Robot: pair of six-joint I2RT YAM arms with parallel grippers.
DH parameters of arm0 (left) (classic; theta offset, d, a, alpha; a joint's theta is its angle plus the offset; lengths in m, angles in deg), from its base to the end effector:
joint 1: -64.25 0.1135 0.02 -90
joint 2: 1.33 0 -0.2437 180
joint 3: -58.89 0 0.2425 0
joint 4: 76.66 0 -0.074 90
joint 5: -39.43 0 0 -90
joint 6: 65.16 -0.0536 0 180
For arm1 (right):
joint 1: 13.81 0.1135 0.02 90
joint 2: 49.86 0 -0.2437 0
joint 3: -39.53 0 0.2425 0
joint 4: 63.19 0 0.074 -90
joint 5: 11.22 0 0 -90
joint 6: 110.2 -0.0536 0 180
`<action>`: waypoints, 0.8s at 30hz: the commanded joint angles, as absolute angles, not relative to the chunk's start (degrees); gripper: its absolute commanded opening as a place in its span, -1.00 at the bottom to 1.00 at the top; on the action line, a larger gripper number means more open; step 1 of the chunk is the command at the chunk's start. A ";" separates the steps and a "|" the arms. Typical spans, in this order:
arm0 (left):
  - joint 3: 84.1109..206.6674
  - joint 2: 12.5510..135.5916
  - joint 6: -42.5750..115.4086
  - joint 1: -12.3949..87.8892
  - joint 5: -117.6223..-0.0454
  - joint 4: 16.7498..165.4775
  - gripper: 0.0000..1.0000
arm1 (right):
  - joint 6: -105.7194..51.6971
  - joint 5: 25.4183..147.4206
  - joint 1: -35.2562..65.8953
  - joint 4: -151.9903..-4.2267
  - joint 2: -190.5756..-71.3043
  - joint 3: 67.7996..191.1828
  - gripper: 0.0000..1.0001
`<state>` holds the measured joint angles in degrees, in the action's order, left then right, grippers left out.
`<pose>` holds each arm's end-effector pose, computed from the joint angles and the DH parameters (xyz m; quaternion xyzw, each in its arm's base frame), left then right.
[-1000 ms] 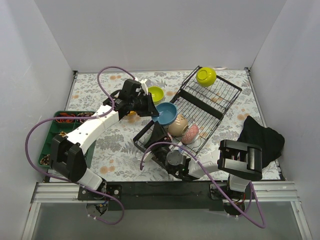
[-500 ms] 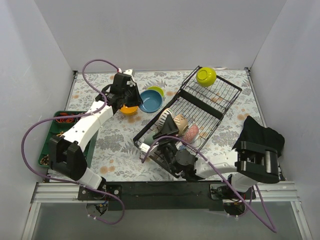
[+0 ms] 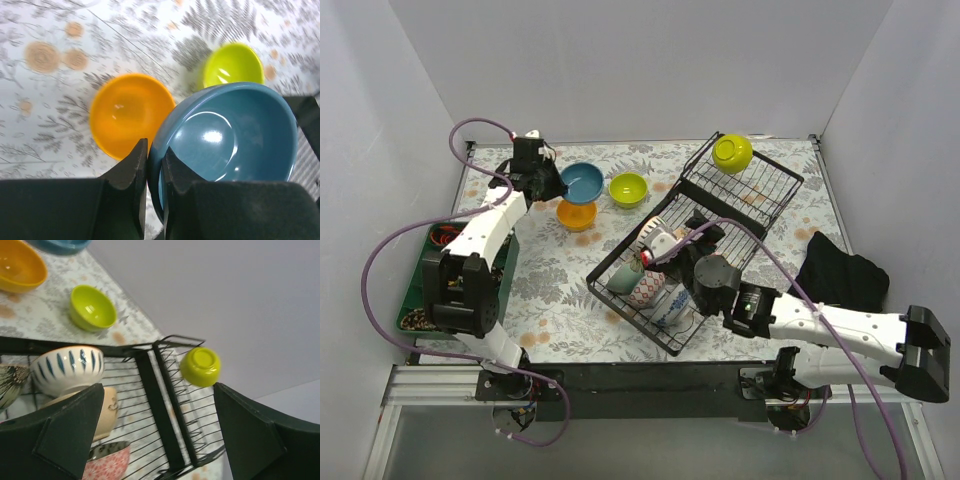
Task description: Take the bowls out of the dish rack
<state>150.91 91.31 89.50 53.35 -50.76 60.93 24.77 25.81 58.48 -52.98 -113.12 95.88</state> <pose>0.3603 -0.0696 0.2672 -0.4141 0.8184 -0.2453 0.3140 0.1190 0.2320 0.3081 -0.3558 0.5967 -0.1438 0.7047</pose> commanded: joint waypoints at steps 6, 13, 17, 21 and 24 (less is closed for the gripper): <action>158.65 102.62 94.79 64.06 -52.15 68.26 -1.00 | -13.24 51.35 44.21 -79.79 -102.87 95.61 0.97; 162.25 111.67 95.50 69.69 -49.36 70.81 -1.00 | -16.15 53.55 40.69 -83.49 -97.32 93.41 0.97; 164.19 115.82 94.71 69.78 -48.99 70.38 -1.00 | -17.03 54.08 39.46 -84.45 -96.18 92.97 0.97; 162.70 117.49 94.10 69.78 -47.76 70.29 -0.89 | -17.38 54.17 37.96 -84.98 -95.74 93.14 0.97; 161.21 117.32 93.74 69.78 -47.76 70.81 -0.76 | -17.56 54.87 36.56 -84.98 -95.91 93.32 0.97</action>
